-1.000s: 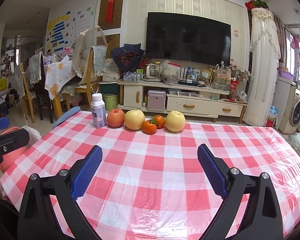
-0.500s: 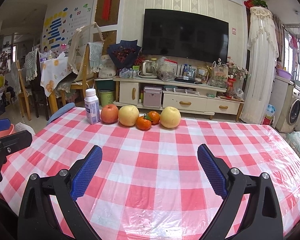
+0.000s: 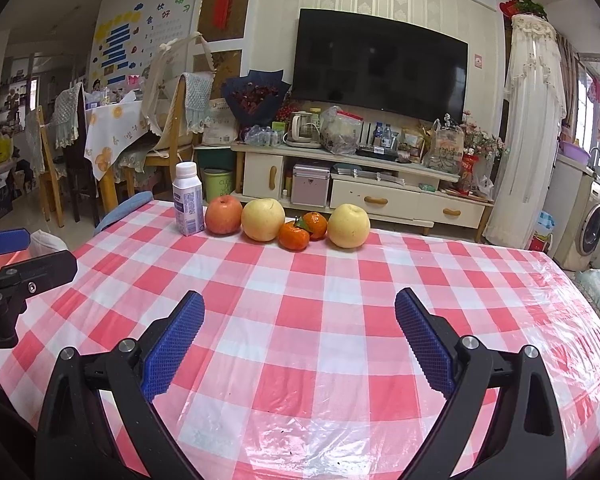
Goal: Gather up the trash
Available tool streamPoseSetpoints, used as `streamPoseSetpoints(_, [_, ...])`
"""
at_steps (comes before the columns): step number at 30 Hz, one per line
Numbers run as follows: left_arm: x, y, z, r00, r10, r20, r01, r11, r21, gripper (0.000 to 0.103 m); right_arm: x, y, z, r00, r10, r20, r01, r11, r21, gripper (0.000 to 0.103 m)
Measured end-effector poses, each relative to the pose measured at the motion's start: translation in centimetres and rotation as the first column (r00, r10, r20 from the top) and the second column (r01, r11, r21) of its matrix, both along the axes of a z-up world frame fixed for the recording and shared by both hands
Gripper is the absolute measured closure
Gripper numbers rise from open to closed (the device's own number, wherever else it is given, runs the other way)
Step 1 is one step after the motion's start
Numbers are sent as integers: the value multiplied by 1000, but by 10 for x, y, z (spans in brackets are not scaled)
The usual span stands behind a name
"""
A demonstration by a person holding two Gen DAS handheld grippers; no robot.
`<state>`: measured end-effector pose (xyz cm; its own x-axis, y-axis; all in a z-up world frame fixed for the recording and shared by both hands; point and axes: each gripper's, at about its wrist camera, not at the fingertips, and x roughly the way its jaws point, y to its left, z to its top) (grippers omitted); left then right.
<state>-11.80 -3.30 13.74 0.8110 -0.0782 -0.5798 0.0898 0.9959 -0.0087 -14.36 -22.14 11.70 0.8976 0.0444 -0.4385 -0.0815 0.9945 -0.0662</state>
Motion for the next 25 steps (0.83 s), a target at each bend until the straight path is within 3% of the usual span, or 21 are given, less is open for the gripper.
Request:
streamPoseSetpoints(17, [26,2,-27,999,-9,-46,9,1000,18,4,19,9,-22,997,23,-80,-24,1000,-6,8])
streamPoseSetpoints(25, [74,10,-78,979,53,-197,-49,999,24,4,55,17,-60,961,-7,-275,3,1000,-16,8])
